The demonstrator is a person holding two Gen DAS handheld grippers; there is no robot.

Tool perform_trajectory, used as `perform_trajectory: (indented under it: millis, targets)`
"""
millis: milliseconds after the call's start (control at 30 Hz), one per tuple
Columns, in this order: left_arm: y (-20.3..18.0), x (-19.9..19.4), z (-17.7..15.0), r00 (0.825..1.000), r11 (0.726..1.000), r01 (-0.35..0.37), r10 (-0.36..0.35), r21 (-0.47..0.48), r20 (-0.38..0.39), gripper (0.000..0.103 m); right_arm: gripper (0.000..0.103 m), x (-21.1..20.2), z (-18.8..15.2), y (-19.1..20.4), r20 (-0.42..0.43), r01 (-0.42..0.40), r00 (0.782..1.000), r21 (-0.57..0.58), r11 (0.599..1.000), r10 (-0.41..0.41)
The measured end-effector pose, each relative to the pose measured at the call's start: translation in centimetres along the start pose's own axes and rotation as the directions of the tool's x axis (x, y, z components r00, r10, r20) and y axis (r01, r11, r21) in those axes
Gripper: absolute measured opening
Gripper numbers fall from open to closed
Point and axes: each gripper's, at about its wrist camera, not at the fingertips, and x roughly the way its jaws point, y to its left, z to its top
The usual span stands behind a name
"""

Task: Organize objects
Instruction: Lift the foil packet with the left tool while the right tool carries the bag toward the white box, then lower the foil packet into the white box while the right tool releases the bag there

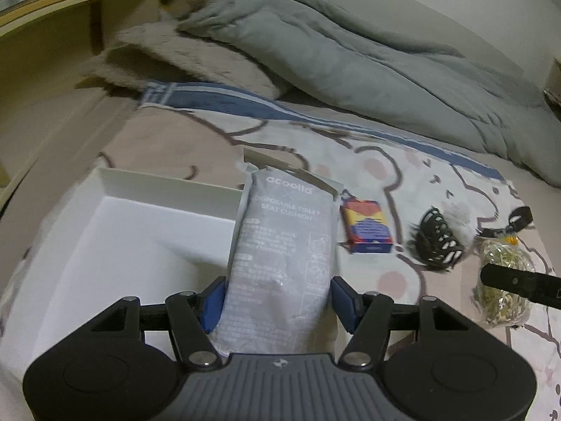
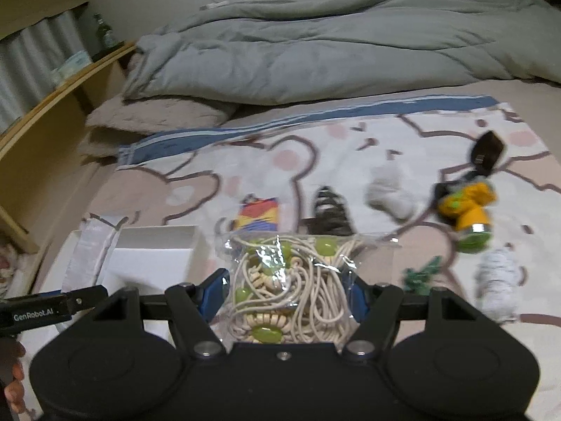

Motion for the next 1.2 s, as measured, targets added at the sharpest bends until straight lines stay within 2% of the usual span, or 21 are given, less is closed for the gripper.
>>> perform_trajectory:
  millis: [233, 533, 867, 967, 1000, 1133, 1200]
  targets:
    - [3.2, -1.8, -0.7, 0.999, 1.000, -0.030, 0.030, -0.010, 0.020, 0.063, 0.070, 1.0, -0.7, 4.8, -0.027, -0.078, 0.997, -0.023, 0.997, 0.078]
    - [6.9, -2.6, -1.3, 0.996, 0.996, -0.079, 0.080, -0.045, 0.023, 0.063, 0.070, 2.4, -2.4, 9.5, -0.105, -0.166, 0.981, 0.002, 0.986, 0.165]
    - [8.6, -1.5, -2.1, 0.995, 0.994, -0.098, 0.096, -0.048, -0.036, 0.063, 0.070, 4.8, -4.9, 13.0, -0.203, -0.220, 0.954, 0.037, 0.975, 0.223]
    - [9.0, -0.9, -2.2, 0.993, 0.993, -0.107, 0.104, -0.049, -0.054, 0.064, 0.082, 5.9, -5.5, 13.5, -0.243, -0.257, 0.934, 0.056, 0.965, 0.263]
    - [9.1, -0.6, -2.3, 0.992, 0.992, -0.113, 0.110, -0.048, -0.064, 0.064, 0.091, 6.0, -5.7, 13.7, -0.254, -0.258, 0.931, 0.055, 0.965, 0.264]
    - [9.4, 0.9, -2.8, 0.984, 0.991, -0.132, 0.127, -0.028, -0.121, 0.064, 0.093, 5.5, -5.6, 14.0, -0.245, -0.240, 0.942, -0.013, 0.971, 0.229]
    - [9.4, 1.7, -3.2, 0.979, 0.990, -0.140, 0.137, -0.010, -0.148, 0.065, 0.093, 5.3, -5.5, 13.4, -0.247, -0.234, 0.943, -0.009, 0.972, 0.224]
